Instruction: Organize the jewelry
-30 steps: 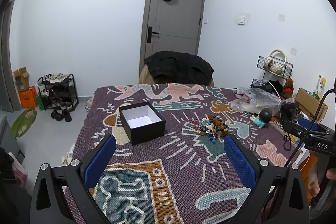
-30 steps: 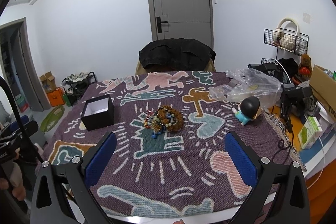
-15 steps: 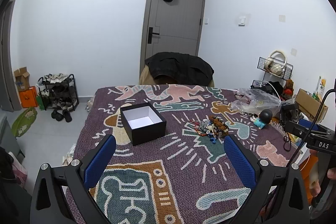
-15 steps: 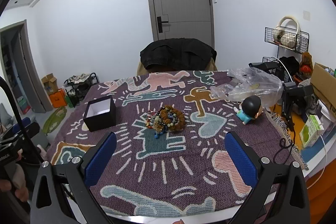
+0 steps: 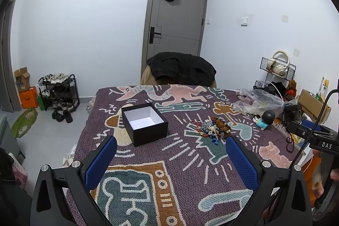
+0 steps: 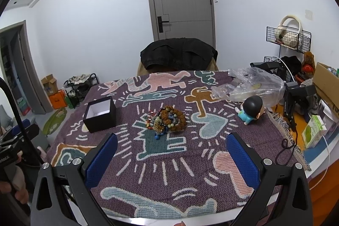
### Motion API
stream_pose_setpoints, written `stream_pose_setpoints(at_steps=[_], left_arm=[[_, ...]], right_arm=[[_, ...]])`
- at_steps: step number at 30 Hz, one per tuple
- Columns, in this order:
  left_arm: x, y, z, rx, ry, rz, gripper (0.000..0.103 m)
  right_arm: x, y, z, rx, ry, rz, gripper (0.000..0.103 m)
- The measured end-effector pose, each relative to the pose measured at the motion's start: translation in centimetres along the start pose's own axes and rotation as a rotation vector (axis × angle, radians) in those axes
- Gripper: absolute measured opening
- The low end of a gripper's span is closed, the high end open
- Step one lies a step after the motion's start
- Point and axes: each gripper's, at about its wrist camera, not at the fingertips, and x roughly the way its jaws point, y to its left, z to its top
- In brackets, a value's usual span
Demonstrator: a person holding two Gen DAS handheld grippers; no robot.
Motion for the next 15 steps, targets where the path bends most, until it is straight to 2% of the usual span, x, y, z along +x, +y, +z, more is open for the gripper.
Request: stream_pose_setpoints(at_steps=[15], left_arm=[[0.05, -0.67, -0.04, 0.037, -0.005, -0.003, 0.102]], right_arm=[[-0.16, -0.31, 0.03, 0.003, -0.017, -0.002, 0.103]])
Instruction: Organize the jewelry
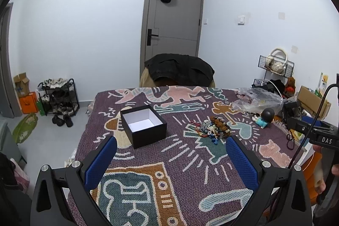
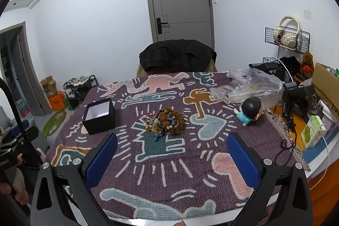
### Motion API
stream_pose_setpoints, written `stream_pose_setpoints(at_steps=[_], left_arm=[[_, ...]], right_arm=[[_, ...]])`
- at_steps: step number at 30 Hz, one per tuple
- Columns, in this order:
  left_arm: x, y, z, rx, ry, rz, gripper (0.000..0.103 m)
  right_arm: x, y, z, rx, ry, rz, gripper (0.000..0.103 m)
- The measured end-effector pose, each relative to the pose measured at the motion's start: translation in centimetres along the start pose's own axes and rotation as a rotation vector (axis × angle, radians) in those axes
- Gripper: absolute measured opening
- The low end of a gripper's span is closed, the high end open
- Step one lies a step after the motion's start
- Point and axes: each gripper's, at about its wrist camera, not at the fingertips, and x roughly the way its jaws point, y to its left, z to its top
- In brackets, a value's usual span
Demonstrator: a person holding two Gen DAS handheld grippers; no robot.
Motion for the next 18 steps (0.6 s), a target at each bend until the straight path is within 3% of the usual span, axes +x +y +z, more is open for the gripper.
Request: stream_pose_setpoints(at_steps=[8, 18], left_arm=[[0.5, -1.0, 0.1, 0.018, 0.015, -0.029, 0.102], [1.7, -2.6, 0.4, 0.025, 0.016, -0.071, 0.102]], right_arm=[[-0.3, -0.1, 0.2, -0.014, -0.03, -0.006, 0.103], [0.2, -1.1, 0.1, -0.005, -0.037, -0.094, 0.103]])
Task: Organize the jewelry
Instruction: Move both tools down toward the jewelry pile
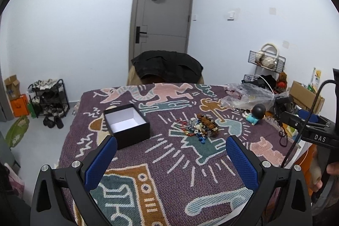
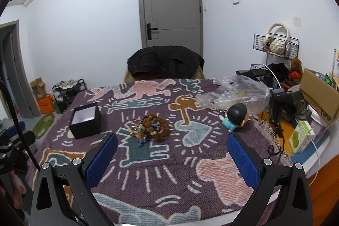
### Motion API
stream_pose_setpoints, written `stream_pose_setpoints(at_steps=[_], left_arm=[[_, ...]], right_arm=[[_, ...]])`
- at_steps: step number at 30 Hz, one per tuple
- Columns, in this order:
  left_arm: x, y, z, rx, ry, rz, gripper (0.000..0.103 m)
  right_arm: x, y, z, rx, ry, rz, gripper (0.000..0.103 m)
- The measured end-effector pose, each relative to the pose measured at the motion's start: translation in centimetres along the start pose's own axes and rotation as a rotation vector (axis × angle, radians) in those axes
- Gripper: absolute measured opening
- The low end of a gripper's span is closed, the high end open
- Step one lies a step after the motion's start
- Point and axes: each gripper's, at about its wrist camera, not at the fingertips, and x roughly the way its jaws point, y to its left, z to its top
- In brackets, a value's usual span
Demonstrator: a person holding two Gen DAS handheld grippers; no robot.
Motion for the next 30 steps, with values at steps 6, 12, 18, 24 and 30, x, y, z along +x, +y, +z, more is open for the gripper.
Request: stream_pose_setpoints(at_steps=[6, 12, 18, 24, 30], left_arm=[[1.4, -0.6, 0.1, -0.025, 0.018, -0.052, 0.102], [3.6, -1.3, 0.0, -0.025, 0.051, -0.068, 0.102], [5.8, -2.1, -0.3, 0.001, 0.079, -0.075, 0.102], [8.6, -2.5, -0.4, 0.015, 0.122, -0.089, 0.102], [11.3, -2.7, -0.6, 0.02, 0.17, -0.103, 0.101]], right_arm=[[1.1, -0.8, -0.2, 0.009, 0.025, -0.021, 0.103], [2.4, -1.5, -0.9, 0.033, 0.063, -0.002, 0.103], [4.0, -1.9, -1.7, 0.034, 0.1, -0.025, 0.103], [6.3, -2.9, -2.7, 0.063, 0.153, -0.024, 0.103], [8.9, -3.8, -3.9, 0.084, 0.216, 0.027, 0.103]])
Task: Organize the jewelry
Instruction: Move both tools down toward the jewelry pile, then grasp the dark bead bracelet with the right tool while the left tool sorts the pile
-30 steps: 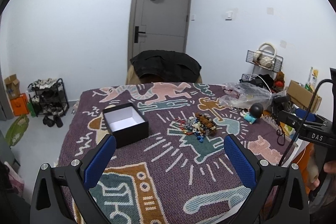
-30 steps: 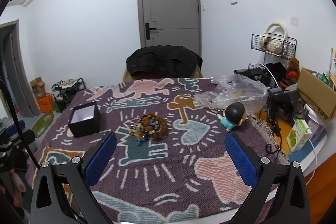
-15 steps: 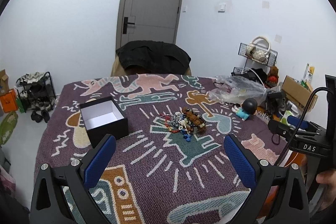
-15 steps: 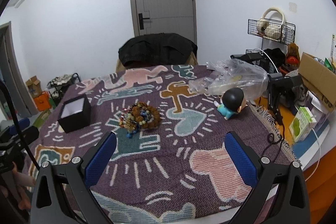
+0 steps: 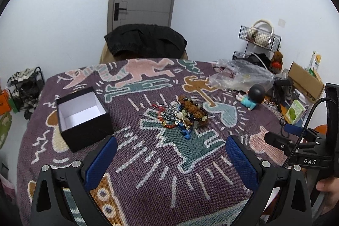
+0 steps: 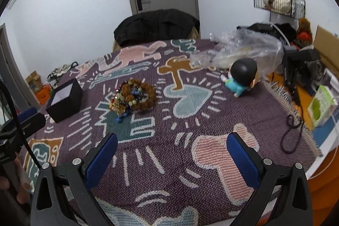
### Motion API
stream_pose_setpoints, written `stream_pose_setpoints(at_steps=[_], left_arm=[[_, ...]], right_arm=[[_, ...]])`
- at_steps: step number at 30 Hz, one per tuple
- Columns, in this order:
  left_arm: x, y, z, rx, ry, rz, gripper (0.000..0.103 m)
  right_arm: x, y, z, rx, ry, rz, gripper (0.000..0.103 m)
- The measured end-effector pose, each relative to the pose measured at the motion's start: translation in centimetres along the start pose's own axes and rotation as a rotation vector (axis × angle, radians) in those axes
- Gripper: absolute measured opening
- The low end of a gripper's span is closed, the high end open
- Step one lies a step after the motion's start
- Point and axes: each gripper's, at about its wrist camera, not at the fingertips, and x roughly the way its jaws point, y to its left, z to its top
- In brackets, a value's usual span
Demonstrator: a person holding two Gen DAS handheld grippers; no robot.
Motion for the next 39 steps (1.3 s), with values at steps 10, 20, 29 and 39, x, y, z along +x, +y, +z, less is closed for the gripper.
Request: stream_pose_setpoints(at_steps=[10, 20, 29, 39], left_arm=[[5.1, -0.1, 0.8, 0.005, 0.095, -0.03, 0.083], [9.8, -1.4, 1.5, 0.023, 0.18, -0.074, 0.06], [13.7, -1.7, 1.8, 0.003, 0.259, -0.094, 0.031], [14.7, -1.0, 2.2, -0.033, 0.261, -0.096, 0.007]], right_arm=[[3.0, -1.8, 0.3, 0.043, 0.042, 0.043, 0.101], [5.6, -2.9, 1.2, 0.091, 0.084, 0.114, 0.07], [7.6, -3.3, 2.9, 0.172, 0.11, 0.25, 0.053], [12.3, -2.4, 4.8, 0.293, 0.215, 0.457, 0.04]])
